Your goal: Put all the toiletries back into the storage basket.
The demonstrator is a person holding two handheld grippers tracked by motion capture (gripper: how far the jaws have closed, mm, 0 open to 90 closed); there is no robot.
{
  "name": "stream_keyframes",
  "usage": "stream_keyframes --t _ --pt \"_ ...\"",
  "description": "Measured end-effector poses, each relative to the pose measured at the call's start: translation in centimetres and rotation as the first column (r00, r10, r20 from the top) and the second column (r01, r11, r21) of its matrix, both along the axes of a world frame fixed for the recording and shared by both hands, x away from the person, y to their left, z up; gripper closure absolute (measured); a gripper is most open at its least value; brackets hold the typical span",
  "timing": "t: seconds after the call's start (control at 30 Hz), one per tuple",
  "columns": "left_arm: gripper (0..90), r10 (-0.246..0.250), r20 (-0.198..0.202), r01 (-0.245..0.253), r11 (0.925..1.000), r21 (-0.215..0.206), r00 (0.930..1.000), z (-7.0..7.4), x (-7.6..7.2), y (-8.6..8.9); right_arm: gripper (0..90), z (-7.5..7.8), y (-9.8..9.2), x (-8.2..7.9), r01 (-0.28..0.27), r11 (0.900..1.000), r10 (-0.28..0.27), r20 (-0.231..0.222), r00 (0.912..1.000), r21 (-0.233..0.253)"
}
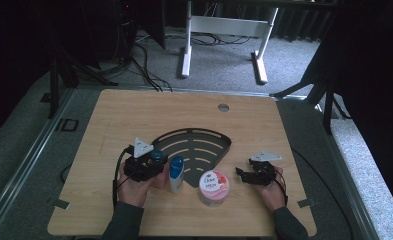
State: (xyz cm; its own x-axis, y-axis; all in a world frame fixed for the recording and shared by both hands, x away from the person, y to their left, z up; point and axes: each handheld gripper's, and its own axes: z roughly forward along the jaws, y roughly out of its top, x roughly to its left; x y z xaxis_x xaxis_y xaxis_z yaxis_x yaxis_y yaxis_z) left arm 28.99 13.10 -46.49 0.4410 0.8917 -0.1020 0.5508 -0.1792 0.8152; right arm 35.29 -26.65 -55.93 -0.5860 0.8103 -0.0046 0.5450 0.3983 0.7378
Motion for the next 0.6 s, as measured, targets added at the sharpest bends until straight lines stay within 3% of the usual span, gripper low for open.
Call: stream_keyframes --t 0.6 --pt "52.6 0.004 0.011 -0.004 1.0 -0.001 0.9999 0.9 0.22 0.52 29.6 -0.01 0.01 0.0 0.001 1.0 -0.001 0.0 1.0 0.001"
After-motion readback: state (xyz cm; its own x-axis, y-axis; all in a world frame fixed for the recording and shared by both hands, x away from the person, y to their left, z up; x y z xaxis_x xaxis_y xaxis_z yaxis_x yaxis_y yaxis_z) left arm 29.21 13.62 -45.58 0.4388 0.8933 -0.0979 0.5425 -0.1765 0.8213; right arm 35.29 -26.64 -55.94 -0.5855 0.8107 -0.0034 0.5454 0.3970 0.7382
